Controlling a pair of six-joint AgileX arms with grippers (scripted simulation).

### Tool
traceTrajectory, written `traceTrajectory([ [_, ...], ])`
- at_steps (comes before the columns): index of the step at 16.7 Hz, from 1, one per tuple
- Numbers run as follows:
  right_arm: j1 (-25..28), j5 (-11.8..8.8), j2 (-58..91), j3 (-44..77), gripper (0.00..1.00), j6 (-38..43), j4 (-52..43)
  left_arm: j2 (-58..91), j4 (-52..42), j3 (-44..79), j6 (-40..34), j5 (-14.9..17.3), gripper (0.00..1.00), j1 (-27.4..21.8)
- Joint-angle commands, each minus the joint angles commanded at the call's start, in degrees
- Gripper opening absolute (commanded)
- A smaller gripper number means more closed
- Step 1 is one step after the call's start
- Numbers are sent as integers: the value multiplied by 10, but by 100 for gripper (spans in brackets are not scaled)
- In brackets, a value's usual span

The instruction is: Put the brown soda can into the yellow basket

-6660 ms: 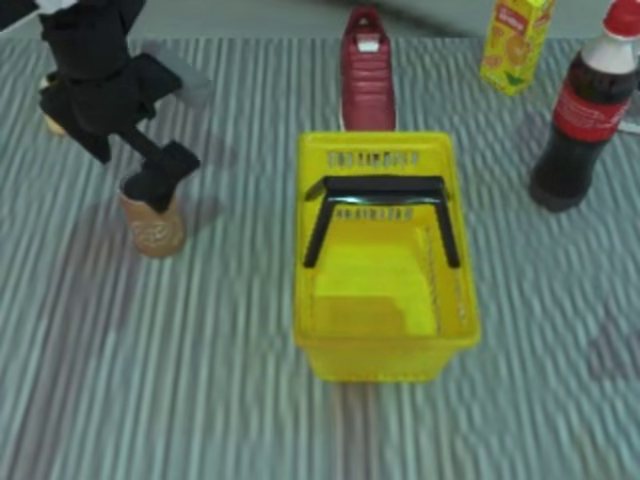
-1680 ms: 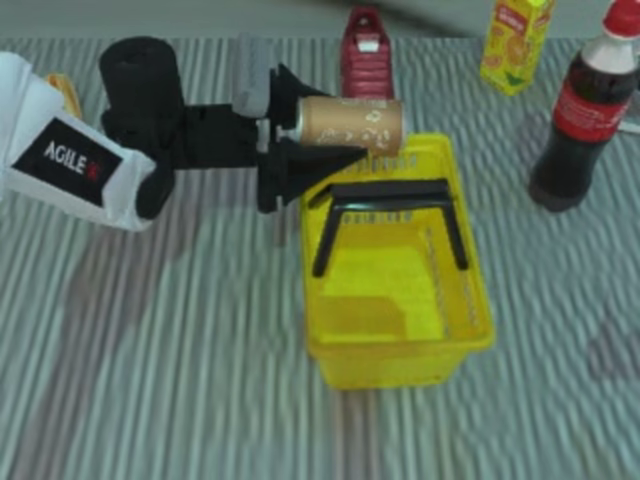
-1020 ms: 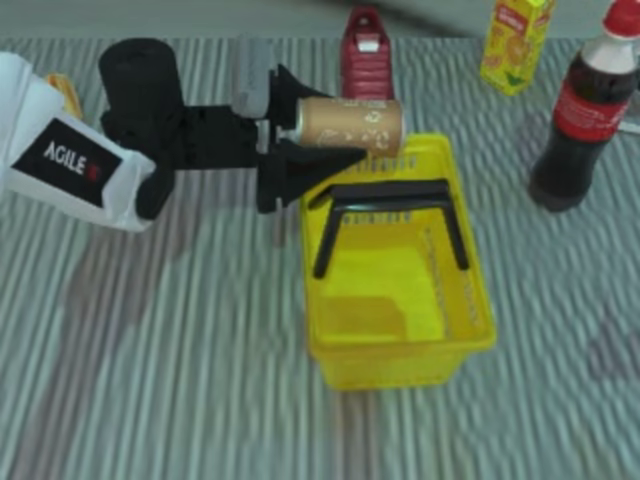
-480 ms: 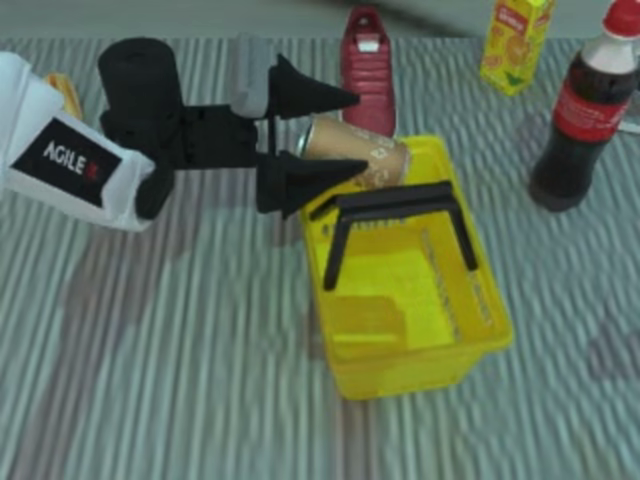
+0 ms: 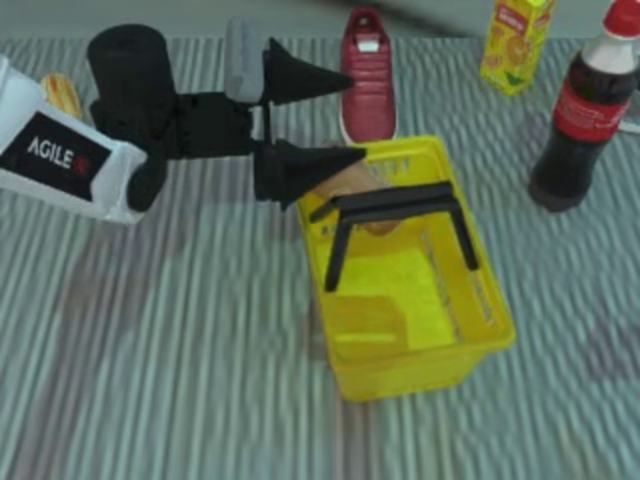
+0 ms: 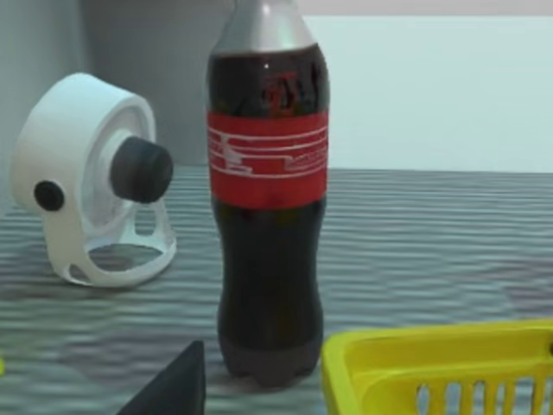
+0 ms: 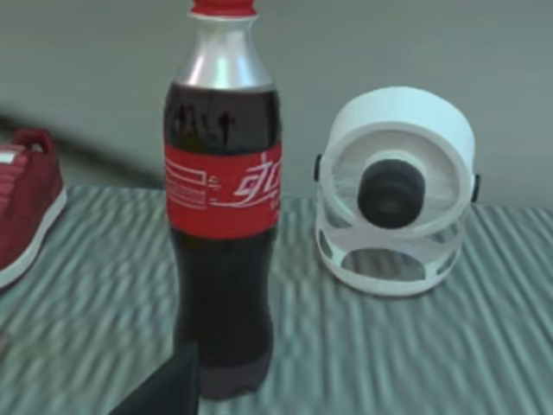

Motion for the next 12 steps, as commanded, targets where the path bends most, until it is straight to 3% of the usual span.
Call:
traceTrajectory([
  [5,58,-2,164,162,100,-88,-128,-161,-70,-67,-26,-97,100,29],
  [12,174,-1,565,552,100,-273,-401,-545,-251,-265,-63,-312,100,94],
])
